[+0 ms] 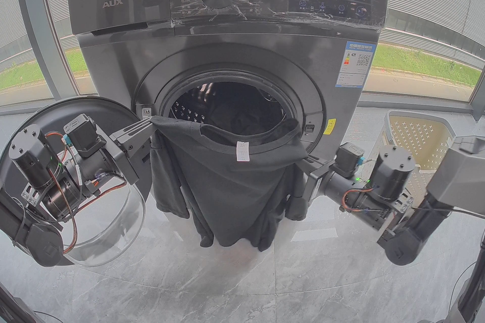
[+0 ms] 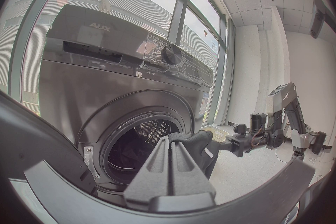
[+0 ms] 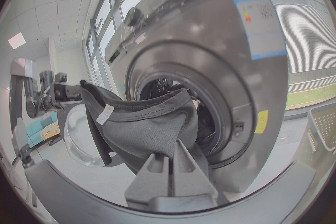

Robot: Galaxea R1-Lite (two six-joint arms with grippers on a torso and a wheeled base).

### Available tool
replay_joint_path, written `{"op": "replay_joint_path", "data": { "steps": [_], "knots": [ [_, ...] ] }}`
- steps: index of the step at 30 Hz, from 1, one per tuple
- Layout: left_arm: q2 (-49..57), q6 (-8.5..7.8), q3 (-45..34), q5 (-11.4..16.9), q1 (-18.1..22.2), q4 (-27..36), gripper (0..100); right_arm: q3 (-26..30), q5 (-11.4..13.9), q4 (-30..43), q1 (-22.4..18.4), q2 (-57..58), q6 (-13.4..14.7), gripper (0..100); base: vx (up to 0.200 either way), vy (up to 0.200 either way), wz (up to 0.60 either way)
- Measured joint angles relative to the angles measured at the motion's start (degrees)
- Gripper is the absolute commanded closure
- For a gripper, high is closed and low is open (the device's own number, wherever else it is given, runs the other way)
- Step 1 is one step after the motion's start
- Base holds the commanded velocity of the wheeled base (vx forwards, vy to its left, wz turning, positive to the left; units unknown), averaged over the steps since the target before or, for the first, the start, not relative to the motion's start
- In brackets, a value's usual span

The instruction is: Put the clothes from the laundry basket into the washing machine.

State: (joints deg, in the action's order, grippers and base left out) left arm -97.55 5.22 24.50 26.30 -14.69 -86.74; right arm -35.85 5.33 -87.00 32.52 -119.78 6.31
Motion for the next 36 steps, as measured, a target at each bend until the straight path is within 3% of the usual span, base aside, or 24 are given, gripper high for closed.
{"op": "replay_joint_path", "data": {
  "steps": [7,16,36],
  "knots": [
    [1.8,0.35,-0.4,0.0,0.0,0.0,100,5.4,-1.6,-0.3,0.4,10.9,1.5,100,0.000,0.000,0.00],
    [3.2,0.11,-2.5,-0.1,1.0,0.0,100,3.2,-6.2,-0.4,2.1,15.4,2.0,100,0.000,0.000,0.00],
    [5.6,0.06,-4.4,0.0,2.3,0.1,100,3.5,-6.0,-0.5,4.2,16.1,3.2,100,0.000,0.000,0.00]
  ]
}}
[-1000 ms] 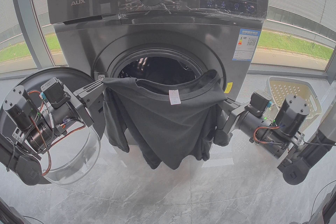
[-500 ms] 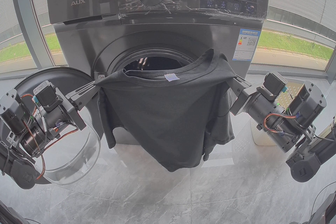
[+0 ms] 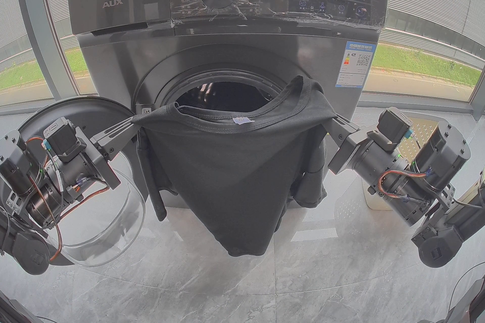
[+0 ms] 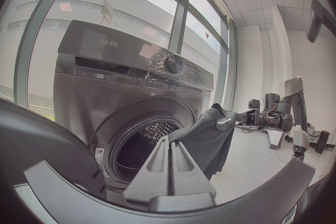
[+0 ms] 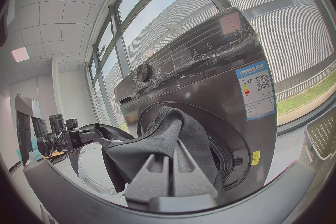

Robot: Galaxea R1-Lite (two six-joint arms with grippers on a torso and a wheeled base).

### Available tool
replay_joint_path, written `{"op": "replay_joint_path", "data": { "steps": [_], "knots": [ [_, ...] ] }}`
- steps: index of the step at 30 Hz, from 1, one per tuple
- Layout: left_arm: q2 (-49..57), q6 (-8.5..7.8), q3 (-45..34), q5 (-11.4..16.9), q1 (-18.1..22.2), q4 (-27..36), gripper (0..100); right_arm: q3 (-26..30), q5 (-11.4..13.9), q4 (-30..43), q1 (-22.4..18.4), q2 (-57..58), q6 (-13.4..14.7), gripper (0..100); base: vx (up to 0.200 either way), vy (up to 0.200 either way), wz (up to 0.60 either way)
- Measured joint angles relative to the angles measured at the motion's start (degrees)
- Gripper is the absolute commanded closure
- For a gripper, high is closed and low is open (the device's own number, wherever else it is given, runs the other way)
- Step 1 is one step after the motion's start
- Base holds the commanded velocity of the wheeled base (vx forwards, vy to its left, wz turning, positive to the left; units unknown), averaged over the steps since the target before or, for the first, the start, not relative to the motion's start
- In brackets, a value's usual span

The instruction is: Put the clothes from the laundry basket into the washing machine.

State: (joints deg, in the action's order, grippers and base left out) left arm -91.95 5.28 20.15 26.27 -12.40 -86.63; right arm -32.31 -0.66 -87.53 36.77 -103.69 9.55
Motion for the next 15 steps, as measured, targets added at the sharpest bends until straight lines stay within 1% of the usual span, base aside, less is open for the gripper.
{"op": "replay_joint_path", "data": {
  "steps": [15],
  "knots": [
    [0.0,-0.06,-0.4,0.2,0.0,0.0,100,0.0,0.0,-0.1,0.1,-0.8,0.3,100,0.000,0.000,0.00]
  ]
}}
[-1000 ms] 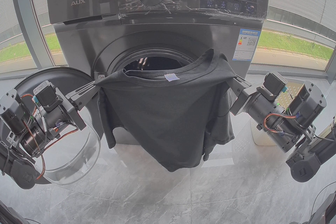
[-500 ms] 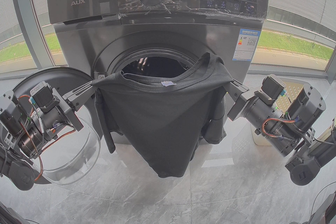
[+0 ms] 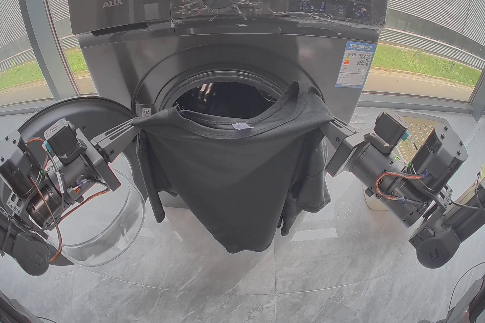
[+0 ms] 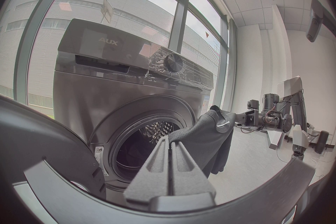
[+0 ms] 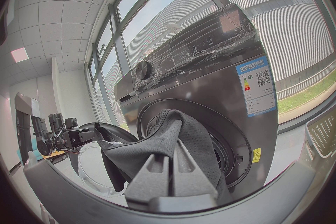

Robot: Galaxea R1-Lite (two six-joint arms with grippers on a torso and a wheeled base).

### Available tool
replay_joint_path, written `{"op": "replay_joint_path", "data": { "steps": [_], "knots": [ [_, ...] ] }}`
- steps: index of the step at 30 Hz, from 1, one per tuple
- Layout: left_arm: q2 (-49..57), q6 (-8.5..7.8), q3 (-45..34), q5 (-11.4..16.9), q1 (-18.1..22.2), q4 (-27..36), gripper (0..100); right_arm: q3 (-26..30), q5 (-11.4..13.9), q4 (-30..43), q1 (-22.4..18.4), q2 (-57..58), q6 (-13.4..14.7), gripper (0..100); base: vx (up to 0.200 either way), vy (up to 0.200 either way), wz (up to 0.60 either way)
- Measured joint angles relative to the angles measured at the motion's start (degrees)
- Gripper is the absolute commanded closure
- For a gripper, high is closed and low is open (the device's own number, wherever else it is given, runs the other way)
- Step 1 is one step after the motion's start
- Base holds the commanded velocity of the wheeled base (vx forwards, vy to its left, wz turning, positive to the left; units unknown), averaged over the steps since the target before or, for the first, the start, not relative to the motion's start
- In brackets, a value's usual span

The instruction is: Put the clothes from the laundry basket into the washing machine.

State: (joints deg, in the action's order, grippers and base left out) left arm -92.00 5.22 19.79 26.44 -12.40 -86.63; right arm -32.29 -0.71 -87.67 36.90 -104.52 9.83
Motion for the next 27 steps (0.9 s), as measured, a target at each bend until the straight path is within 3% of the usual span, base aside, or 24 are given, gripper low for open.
{"op": "replay_joint_path", "data": {
  "steps": [16,17,27],
  "knots": [
    [-0.4,0.00,-0.4,0.1,0.0,0.0,100,0.2,-0.2,0.0,0.1,-0.2,0.0,100,0.000,0.000,0.00],
    [-0.4,0.02,-0.4,0.1,0.0,0.0,0,0.2,-0.2,0.0,0.2,-0.2,0.0,100,0.000,0.000,0.00],
    [-0.6,0.09,-0.6,0.1,0.0,0.0,0,0.6,-0.9,0.1,0.1,-0.5,0.0,100,0.000,0.000,0.00]
  ]
}}
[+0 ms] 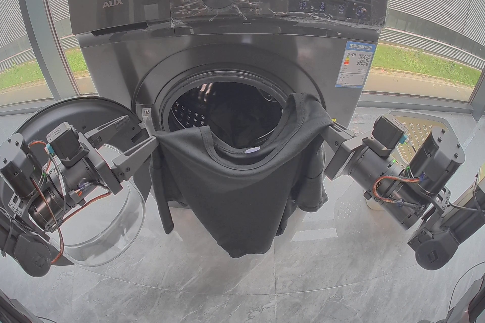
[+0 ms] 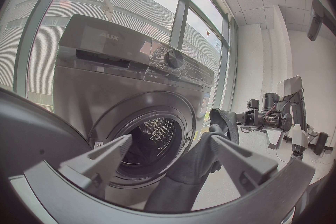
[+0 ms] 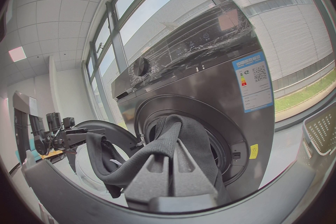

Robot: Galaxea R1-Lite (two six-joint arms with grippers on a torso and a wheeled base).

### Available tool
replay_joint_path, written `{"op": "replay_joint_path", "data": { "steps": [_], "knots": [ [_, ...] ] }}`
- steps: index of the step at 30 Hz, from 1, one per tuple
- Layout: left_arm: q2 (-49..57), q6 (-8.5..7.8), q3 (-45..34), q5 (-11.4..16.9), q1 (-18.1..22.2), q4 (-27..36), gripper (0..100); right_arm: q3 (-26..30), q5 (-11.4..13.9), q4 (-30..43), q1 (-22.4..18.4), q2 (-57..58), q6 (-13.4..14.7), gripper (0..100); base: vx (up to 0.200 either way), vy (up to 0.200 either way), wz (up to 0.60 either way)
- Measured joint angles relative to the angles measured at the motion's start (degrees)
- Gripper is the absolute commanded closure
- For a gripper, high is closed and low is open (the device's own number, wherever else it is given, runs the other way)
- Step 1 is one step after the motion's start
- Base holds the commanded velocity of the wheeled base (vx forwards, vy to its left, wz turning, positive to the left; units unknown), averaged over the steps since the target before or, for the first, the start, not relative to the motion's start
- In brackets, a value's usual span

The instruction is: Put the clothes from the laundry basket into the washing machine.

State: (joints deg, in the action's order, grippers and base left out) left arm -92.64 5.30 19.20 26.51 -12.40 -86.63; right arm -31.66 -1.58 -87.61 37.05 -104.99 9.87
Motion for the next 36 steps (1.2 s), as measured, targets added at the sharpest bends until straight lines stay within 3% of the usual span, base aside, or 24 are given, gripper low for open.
{"op": "replay_joint_path", "data": {
  "steps": [10,17,28,31,36],
  "knots": [
    [-2.0,-0.73,-3.2,0.0,-0.2,0.1,0,-0.9,-3.5,0.1,0.8,-1.4,0.1,100,0.000,0.000,0.00],
    [-3.0,-1.18,-5.2,0.6,0.2,0.1,0,-2.4,-6.1,0.8,-0.6,-2.8,1.9,100,0.000,0.000,0.00],
    [-6.4,-5.95,-6.7,0.8,-1.3,0.0,0,-2.9,-5.9,0.3,2.6,-3.4,1.9,100,0.000,0.000,0.00],
    [-8.8,-6.58,-6.3,0.7,-2.6,0.0,0,-3.1,-5.5,0.3,3.5,-3.4,1.7,100,0.000,0.000,0.00],
    [-12.9,-6.53,-4.6,0.7,-5.3,-0.2,0,-3.7,-1.7,-0.4,5.5,-3.4,1.6,100,0.000,0.000,0.00]
  ]
}}
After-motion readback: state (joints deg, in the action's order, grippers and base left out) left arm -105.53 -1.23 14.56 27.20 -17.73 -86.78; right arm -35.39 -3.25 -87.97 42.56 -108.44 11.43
